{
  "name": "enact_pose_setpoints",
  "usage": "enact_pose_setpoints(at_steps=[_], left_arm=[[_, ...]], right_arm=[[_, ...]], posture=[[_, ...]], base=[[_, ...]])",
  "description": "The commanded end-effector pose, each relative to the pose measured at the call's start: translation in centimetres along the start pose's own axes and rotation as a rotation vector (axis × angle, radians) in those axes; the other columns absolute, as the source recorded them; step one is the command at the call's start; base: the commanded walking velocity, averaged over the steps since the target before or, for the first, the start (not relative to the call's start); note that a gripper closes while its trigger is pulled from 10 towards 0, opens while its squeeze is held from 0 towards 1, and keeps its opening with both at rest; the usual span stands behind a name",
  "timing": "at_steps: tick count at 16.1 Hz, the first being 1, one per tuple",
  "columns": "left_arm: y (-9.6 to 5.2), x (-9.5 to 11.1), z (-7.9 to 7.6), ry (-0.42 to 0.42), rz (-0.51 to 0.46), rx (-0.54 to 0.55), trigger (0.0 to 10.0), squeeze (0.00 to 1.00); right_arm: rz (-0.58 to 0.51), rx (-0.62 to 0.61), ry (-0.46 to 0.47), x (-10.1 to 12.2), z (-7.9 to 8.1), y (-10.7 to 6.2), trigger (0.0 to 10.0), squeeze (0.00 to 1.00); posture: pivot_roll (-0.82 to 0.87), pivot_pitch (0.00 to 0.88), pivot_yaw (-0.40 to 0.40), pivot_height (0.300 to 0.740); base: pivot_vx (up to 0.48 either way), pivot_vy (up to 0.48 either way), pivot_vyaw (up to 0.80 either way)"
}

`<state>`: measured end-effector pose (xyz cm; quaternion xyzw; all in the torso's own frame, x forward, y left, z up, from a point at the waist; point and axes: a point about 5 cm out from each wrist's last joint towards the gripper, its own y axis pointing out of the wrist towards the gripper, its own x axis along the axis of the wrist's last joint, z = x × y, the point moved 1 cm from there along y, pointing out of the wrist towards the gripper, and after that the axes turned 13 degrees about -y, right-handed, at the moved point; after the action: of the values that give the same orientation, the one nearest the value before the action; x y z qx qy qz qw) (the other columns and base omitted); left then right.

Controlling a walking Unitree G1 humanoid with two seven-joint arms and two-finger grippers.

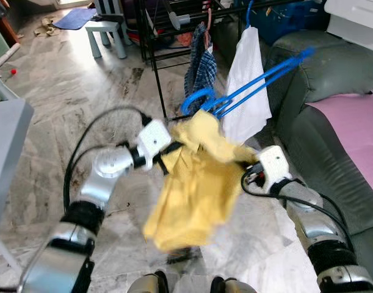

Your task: Hang hanger

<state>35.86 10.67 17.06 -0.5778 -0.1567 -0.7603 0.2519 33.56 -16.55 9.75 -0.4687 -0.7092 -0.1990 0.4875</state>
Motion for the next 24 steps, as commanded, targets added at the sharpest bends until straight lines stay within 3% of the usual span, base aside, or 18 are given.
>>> enact_pose_setpoints(at_steps=[1,2,4,6,7,8,13,18,19,24], left_arm=[[-0.2,0.8,0.5,0.078,-0.018,-0.019,0.0,0.00],[-0.6,1.2,1.0,0.171,-0.014,-0.037,0.0,0.00],[-0.9,1.9,1.8,0.267,-0.016,-0.030,0.0,0.00],[-0.9,2.6,2.1,0.363,-0.021,-0.033,0.0,0.00],[-0.9,3.1,2.3,0.441,-0.036,-0.038,0.0,0.00],[-0.9,3.5,2.2,0.464,-0.068,-0.044,0.0,0.00],[-0.8,3.2,0.5,0.501,-0.152,-0.110,0.0,0.00],[-0.8,2.4,-0.1,0.473,-0.161,-0.117,0.0,0.00],[-0.5,2.7,-0.3,0.471,-0.188,-0.123,0.0,0.00],[-0.4,2.9,-0.4,0.473,-0.200,-0.129,0.0,0.00]], right_arm=[[-0.051,0.077,0.016,0.8,1.0,-0.1,10.0,1.00],[-0.110,0.190,0.001,1.9,1.8,-0.7,10.0,1.00],[-0.159,0.306,-0.005,3.0,2.6,-1.4,10.0,1.00],[-0.191,0.384,0.024,3.8,3.0,-2.1,10.0,1.00],[-0.208,0.404,0.051,4.3,2.7,-2.5,10.0,1.00],[-0.206,0.400,0.053,4.4,2.2,-2.7,10.0,1.00],[-0.208,0.214,0.121,4.3,-0.7,-2.6,10.0,1.00],[-0.267,0.150,0.254,4.8,-1.9,-2.5,10.0,1.00],[-0.247,0.151,0.240,4.4,-1.7,-2.2,10.0,0.89],[-0.244,0.154,0.241,4.4,-1.6,-2.1,10.0,0.89]], posture=[[-0.02,0.162,0.067,0.740],[-0.02,0.163,0.071,0.740],[-0.02,0.163,0.075,0.740],[-0.02,0.161,0.078,0.740],[-0.02,0.160,0.081,0.740],[-0.02,0.160,0.083,0.740],[-0.02,0.160,0.084,0.740],[-0.02,0.158,0.079,0.740],[-0.02,0.158,0.079,0.740],[-0.02,0.157,0.078,0.740]], base=[[0.000,0.000,0.00],[0.000,0.000,0.00],[0.000,0.000,0.00],[0.000,0.000,0.00],[0.000,0.000,0.00],[0.000,0.000,0.00],[0.000,0.000,0.00],[0.000,0.000,0.00],[0.000,0.000,0.00],[0.000,0.000,0.00]])
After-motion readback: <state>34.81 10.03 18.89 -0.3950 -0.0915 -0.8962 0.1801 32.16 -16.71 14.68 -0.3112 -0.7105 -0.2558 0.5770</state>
